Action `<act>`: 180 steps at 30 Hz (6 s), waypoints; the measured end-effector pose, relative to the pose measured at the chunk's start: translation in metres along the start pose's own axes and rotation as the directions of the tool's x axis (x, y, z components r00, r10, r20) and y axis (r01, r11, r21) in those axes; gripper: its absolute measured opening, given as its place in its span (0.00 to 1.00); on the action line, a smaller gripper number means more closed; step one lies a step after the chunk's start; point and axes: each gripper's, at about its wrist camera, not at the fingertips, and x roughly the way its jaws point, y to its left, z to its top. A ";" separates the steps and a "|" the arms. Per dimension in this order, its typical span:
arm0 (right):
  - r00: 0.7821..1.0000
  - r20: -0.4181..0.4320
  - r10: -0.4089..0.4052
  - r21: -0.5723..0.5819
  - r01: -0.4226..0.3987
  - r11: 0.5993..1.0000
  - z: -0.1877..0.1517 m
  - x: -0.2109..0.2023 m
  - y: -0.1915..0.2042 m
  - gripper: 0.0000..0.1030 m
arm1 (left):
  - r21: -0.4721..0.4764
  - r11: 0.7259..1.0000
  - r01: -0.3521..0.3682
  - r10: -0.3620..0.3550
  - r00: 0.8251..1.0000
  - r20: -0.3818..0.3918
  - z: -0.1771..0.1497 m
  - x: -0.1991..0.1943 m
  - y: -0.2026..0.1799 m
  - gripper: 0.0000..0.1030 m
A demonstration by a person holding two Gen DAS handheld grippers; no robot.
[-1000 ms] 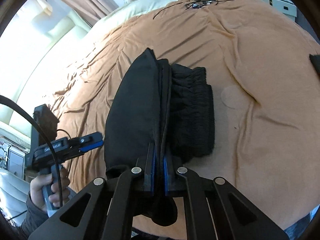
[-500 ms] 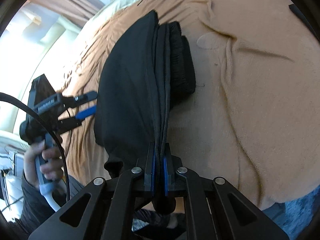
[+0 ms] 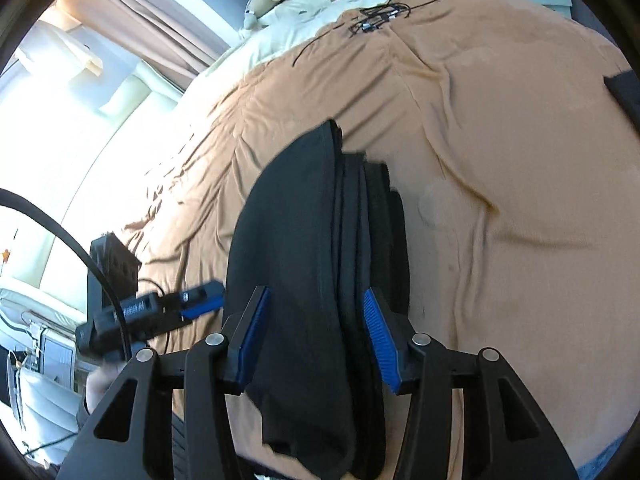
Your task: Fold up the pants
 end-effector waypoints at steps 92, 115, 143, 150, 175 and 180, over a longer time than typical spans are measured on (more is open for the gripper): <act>0.984 -0.126 0.123 0.165 -0.101 0.981 0.025 0.081 -0.071 0.59 | -0.002 0.999 0.038 -0.038 0.987 -0.156 -0.001 0.019 0.004 0.32; 0.959 -0.191 0.210 0.113 -0.191 0.975 0.069 0.142 -0.079 0.71 | -0.037 0.994 0.102 -0.105 0.992 -0.076 0.079 0.057 0.013 0.42; 0.993 0.053 0.109 -0.116 -0.103 0.988 0.029 0.060 0.017 0.24 | 0.171 0.961 0.216 -0.231 0.970 0.074 0.055 -0.030 -0.071 0.13; 0.988 0.125 0.090 -0.157 -0.070 0.985 0.005 0.010 0.031 0.24 | 0.220 0.941 0.257 -0.282 0.955 0.088 0.041 -0.054 -0.106 0.12; 0.946 0.322 0.048 -0.151 0.001 0.989 -0.113 -0.165 0.038 0.24 | 0.417 0.834 0.361 -0.409 0.912 0.028 -0.053 -0.103 -0.228 0.11; 0.934 0.355 0.033 -0.145 0.020 0.989 -0.130 -0.186 0.032 0.24 | 0.450 0.812 0.372 -0.419 0.908 0.005 -0.069 -0.101 -0.253 0.11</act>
